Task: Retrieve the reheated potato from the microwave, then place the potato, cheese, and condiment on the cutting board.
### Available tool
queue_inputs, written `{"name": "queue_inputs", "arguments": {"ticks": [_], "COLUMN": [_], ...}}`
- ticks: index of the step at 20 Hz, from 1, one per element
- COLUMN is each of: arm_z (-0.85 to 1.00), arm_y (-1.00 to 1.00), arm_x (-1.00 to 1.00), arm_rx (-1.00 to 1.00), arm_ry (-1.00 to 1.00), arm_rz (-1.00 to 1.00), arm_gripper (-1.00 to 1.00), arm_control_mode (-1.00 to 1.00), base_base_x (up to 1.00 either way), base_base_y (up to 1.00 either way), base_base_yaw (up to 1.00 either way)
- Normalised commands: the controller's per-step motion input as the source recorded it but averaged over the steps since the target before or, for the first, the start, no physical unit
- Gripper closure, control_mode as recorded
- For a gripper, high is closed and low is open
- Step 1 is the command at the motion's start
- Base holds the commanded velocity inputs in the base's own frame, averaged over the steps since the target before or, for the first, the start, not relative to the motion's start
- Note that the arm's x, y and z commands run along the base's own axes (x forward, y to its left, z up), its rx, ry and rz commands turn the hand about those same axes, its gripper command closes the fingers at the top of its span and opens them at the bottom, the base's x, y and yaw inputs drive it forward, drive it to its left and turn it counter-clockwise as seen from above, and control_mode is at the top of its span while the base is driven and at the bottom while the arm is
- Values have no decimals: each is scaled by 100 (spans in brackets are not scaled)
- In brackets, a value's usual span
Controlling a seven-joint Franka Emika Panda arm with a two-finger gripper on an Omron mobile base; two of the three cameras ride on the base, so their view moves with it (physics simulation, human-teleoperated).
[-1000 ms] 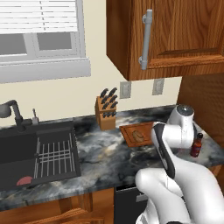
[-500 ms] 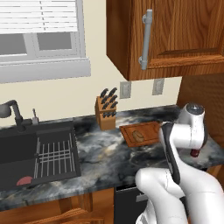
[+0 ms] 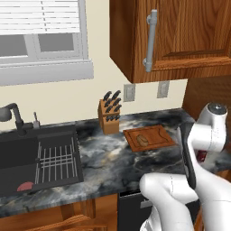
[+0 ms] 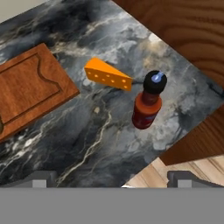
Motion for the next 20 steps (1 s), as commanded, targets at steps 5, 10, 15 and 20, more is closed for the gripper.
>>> {"name": "queue_inputs", "arguments": {"ticks": [5, 10, 15, 20], "arm_z": [21, 9, 3, 0], "arm_y": [-35, -33, -24, -18], "arm_x": [-4, 0, 0, 3], "arm_rx": [0, 0, 0, 0], "arm_ry": [5, 7, 17, 11], "arm_rz": [0, 0, 0, 0], "arm_gripper": [-100, -100, -100, -100], "arm_control_mode": [-100, -100, -100, -100], "base_base_x": [0, 0, 0, 0], "base_base_y": [0, 0, 0, 0], "base_base_yaw": [0, 0, 0, 0]}}
